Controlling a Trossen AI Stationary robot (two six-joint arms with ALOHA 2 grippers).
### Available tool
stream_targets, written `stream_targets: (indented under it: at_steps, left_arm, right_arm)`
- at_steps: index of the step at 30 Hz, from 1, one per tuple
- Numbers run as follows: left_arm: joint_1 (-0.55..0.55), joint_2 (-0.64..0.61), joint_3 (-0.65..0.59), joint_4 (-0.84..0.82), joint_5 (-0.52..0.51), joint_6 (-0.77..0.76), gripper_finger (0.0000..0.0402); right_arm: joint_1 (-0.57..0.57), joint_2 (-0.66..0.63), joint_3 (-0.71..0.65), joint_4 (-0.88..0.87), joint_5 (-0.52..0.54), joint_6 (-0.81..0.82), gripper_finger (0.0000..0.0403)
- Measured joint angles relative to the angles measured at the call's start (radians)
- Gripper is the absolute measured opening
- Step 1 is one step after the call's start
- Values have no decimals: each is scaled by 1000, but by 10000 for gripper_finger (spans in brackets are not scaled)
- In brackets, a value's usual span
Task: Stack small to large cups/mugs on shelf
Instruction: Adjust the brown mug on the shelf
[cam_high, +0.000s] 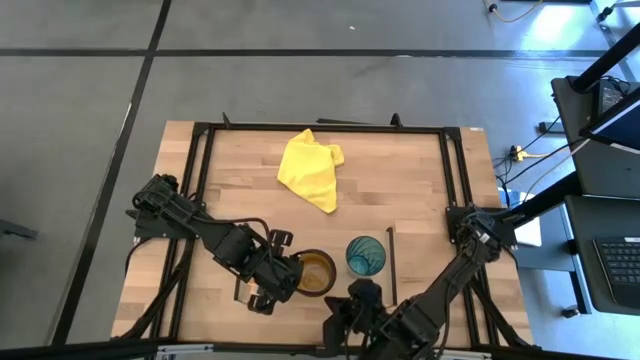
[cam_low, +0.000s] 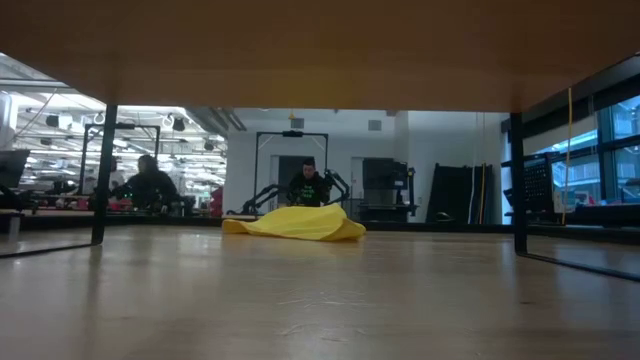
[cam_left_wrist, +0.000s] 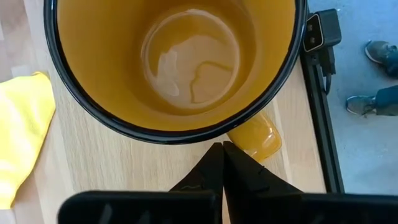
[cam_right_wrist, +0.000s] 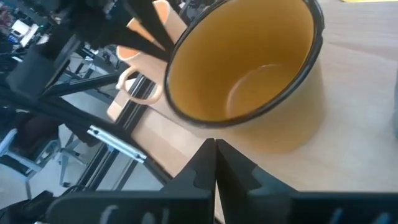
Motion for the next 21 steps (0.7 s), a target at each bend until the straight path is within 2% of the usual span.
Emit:
stream_targets:
  at_steps: [7, 21]
  left_arm:
    - [-3, 0, 0, 25, 2, -18, 0]
    - [-19, -1, 0, 58, 8, -43, 0]
  right_arm:
    - [-30, 0, 0, -31, -60, -4, 12]
    - [-52, 0, 0, -48, -65, -33, 12]
